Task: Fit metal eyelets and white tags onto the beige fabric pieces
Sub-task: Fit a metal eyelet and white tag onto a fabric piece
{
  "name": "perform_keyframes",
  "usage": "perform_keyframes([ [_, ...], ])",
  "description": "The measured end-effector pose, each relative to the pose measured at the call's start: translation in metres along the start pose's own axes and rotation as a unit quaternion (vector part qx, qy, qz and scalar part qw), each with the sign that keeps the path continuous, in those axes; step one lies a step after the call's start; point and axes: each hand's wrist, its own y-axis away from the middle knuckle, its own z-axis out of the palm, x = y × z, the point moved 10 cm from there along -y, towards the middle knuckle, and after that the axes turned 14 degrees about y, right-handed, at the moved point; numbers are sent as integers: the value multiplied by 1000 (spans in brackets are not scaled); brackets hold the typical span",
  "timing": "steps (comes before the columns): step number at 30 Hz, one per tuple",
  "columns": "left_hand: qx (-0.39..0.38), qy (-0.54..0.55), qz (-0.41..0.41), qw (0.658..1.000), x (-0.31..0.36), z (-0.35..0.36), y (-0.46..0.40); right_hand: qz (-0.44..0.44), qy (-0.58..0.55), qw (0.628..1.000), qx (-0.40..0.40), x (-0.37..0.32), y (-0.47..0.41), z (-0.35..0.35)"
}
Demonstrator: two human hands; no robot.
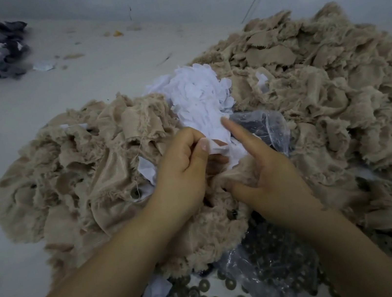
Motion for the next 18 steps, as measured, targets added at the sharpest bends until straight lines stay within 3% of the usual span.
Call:
perform_keyframes([
  [2, -17, -23, 15, 999, 3, 1, 2, -18, 17, 1000, -11, -6, 0, 3],
  [11, -2, -117, 103, 988, 28, -2, 10, 58, -10, 998, -38, 14, -10, 10],
  [15, 35, -116, 56, 991, 19, -15, 1, 94, -66, 993, 0, 21, -11, 5],
  [18, 11, -64, 9, 998, 9, -12, 0, 106, -55, 993, 19, 25, -14, 0],
])
